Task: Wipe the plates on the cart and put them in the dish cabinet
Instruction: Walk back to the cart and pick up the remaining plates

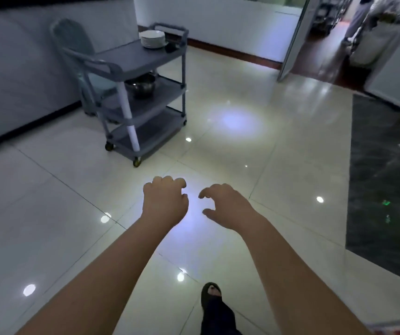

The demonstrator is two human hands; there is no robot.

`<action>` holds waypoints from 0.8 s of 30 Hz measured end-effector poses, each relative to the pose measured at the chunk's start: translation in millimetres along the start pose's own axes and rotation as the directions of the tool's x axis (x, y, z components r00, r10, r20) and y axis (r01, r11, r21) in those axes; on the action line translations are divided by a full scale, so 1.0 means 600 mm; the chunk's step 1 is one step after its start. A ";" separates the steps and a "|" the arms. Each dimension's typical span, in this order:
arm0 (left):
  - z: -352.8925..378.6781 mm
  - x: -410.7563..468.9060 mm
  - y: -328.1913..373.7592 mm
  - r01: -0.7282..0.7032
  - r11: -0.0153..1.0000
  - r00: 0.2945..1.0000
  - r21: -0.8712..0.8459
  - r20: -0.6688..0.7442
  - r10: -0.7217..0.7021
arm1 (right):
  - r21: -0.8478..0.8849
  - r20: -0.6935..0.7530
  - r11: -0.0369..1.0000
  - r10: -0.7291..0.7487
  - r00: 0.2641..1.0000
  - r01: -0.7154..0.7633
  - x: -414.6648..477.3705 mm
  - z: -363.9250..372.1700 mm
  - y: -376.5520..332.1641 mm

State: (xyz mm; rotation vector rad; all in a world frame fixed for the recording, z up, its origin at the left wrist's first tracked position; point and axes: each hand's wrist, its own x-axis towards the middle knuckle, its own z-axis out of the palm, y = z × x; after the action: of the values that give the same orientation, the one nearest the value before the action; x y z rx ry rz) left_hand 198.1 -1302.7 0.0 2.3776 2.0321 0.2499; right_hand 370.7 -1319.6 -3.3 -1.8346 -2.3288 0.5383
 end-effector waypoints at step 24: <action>0.137 1.183 -0.117 0.138 0.987 0.990 0.081 0.016 -0.139 | -0.095 0.068 0.981 -0.163 0.984 0.169 1.173 -0.302 0.323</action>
State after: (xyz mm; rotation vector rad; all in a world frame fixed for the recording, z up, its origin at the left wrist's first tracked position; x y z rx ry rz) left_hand 244.5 -586.2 -5.0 2.2572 2.2258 0.1440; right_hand 426.9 -569.9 13.8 -1.6637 -2.5626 0.4685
